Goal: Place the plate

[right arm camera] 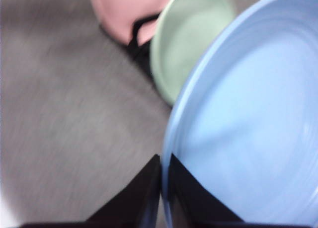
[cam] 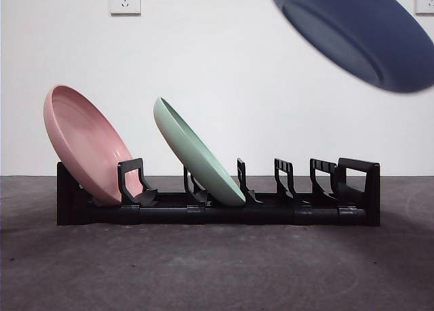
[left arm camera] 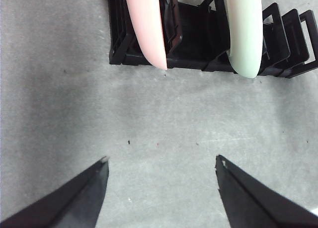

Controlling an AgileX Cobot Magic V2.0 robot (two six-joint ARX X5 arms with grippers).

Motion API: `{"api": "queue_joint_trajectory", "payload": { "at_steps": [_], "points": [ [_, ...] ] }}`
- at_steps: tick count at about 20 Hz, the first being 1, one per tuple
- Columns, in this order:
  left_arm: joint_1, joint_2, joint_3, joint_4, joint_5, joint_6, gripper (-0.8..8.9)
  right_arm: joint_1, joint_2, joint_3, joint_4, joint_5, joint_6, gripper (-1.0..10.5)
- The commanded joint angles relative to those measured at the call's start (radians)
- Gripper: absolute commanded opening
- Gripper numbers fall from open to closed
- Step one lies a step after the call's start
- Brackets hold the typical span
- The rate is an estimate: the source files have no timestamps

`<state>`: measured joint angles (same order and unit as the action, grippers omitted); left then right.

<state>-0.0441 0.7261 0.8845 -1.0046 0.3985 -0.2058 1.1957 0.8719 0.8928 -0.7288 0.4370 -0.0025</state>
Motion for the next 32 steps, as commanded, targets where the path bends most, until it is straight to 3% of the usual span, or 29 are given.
{"api": "queue_joint_trajectory", "payload": {
  "at_steps": [1, 5, 10, 16, 21, 25, 30, 32],
  "points": [
    [-0.002, 0.006, 0.023, 0.010, 0.006, -0.004, 3.44, 0.105, 0.019, -0.039, -0.023, 0.020, 0.030, 0.1],
    [-0.002, 0.006, 0.023, 0.009, 0.006, -0.004, 3.44, 0.257, 0.128, -0.069, -0.040, 0.008, 0.005, 0.1],
    [-0.002, 0.006, 0.023, 0.005, 0.006, -0.004, 3.44, 0.288, 0.309, -0.068, 0.018, -0.077, -0.117, 0.1],
    [-0.002, 0.006, 0.023, 0.005, 0.006, -0.005, 3.44, 0.246, 0.451, -0.068, 0.133, -0.074, -0.308, 0.1],
    [-0.002, 0.006, 0.023, 0.006, 0.006, -0.004, 3.44, 0.161, 0.531, -0.068, 0.199, -0.113, -0.422, 0.1],
    [-0.002, 0.006, 0.023, 0.006, 0.006, -0.004, 3.44, 0.113, 0.588, -0.068, 0.251, -0.134, -0.472, 0.1],
    [-0.002, 0.006, 0.023, 0.006, 0.006, -0.004, 3.44, 0.094, 0.638, -0.068, 0.251, -0.161, -0.476, 0.2],
    [-0.002, 0.006, 0.023, 0.006, 0.006, -0.004, 3.44, 0.094, 0.639, -0.068, 0.251, -0.160, -0.476, 0.7]
  ]
}}
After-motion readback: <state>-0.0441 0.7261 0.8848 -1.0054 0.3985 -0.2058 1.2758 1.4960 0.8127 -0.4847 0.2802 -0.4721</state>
